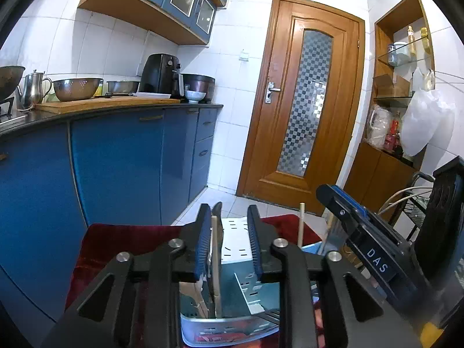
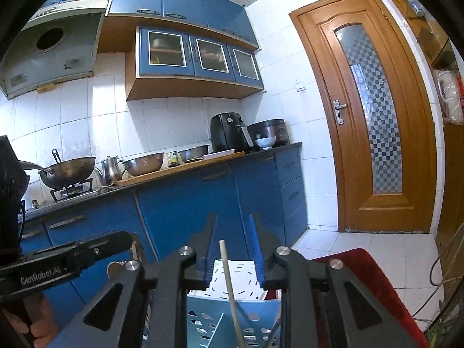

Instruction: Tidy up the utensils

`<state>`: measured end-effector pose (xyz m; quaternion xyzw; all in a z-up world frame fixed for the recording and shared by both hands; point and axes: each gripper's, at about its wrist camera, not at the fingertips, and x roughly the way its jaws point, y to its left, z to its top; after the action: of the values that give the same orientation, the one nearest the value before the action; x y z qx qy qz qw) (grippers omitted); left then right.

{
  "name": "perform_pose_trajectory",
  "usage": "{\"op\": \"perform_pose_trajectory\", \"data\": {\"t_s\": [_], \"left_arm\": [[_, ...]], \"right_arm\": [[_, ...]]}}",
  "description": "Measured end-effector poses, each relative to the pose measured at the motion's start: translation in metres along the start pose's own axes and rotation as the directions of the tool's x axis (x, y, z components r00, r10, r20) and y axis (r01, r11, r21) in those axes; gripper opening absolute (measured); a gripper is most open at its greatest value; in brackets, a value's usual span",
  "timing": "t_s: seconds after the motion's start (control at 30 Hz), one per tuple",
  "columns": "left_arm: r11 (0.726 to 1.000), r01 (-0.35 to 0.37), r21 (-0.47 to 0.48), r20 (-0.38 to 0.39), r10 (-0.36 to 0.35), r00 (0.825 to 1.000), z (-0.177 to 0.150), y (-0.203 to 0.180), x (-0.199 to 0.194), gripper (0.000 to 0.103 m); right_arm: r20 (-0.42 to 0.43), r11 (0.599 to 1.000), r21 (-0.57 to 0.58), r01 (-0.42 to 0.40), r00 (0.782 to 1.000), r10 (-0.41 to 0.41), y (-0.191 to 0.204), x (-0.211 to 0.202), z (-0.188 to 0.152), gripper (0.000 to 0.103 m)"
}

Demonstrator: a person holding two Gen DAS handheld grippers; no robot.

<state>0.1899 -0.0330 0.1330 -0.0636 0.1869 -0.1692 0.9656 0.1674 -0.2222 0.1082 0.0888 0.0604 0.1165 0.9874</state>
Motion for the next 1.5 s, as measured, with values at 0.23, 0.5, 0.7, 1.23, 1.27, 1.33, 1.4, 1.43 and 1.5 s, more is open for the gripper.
{"op": "perform_pose_trajectory", "data": {"t_s": [0.23,0.5,0.7,1.23,1.27,1.33,1.4,1.43,1.5], "left_arm": [[1.0,-0.001,0.011,0.004,0.001,1.0,0.001,-0.007,-0.023,0.026],[1.0,-0.028,0.007,0.008,0.028,1.0,-0.001,-0.013,-0.058,0.027],[0.999,-0.05,-0.009,0.003,0.05,0.999,-0.01,-0.015,-0.078,0.036],[0.98,-0.198,0.007,-0.045,0.199,0.979,-0.081,-0.016,-0.076,0.066],[0.978,-0.207,0.011,-0.048,0.207,0.977,-0.083,-0.016,-0.073,0.066],[0.976,-0.218,0.014,-0.056,0.218,0.974,-0.088,-0.013,-0.067,0.066],[0.976,-0.218,0.01,-0.061,0.218,0.974,-0.092,-0.012,-0.062,0.066],[0.977,-0.215,0.005,-0.064,0.215,0.974,-0.095,-0.011,-0.06,0.066],[0.976,-0.216,0.0,-0.066,0.216,0.974,-0.1,-0.01,-0.055,0.066]], "right_arm": [[-0.013,0.998,0.046,-0.032,0.999,0.033,-0.003,-0.022,0.012,0.029],[-0.058,0.996,0.063,-0.058,0.996,0.062,0.001,-0.058,0.02,0.031],[-0.11,0.996,0.066,-0.067,0.991,0.074,0.007,-0.083,0.01,0.034],[-0.217,1.0,0.005,0.022,0.976,-0.02,0.008,-0.103,-0.055,0.072],[-0.222,0.999,-0.001,0.032,0.975,-0.031,0.006,-0.102,-0.058,0.072],[-0.23,0.999,-0.005,0.047,0.972,-0.047,0.002,-0.1,-0.064,0.073],[-0.234,0.999,-0.008,0.054,0.971,-0.054,0.0,-0.099,-0.067,0.075],[-0.235,0.998,-0.01,0.059,0.97,-0.06,-0.001,-0.098,-0.071,0.075],[-0.24,0.998,-0.014,0.066,0.968,-0.068,-0.003,-0.096,-0.075,0.075]]}}
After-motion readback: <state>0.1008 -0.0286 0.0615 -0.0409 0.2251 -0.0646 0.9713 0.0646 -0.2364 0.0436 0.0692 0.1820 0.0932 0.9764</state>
